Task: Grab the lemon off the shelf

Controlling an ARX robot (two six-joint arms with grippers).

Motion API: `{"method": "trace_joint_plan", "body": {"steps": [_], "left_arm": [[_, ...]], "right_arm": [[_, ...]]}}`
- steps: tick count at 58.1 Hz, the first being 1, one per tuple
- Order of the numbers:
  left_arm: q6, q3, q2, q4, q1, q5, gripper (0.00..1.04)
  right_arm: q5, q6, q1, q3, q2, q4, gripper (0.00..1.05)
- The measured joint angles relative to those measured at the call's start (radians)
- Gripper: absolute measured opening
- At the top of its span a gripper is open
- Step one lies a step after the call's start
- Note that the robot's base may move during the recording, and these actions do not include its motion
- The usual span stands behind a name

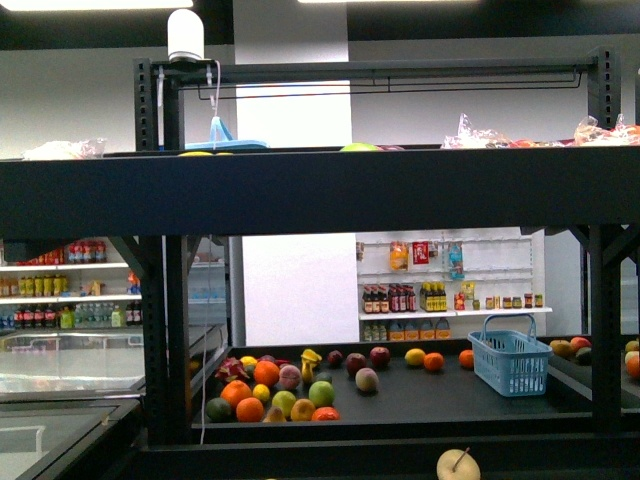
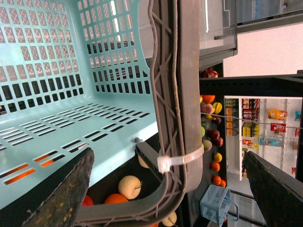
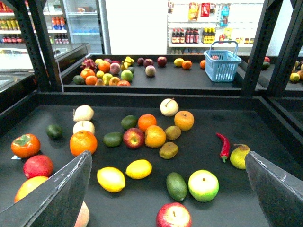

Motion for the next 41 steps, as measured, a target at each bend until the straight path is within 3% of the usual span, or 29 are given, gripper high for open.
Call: {"method": "trace_joint_plan", "body": {"steps": [25,41], "left_arm": [[-0.067,0.120,0.155,0.087,-0.013,-0.083,0.97],[-0.064,0.122,0.160,0.105,-0.025,-0.092,0.51]], "right_arm": [[0.000,0.000,0.000,0.000,0.000,0.000,0.97],[0.000,0.000,0.000,0.000,0.000,0.000,0.97]]}}
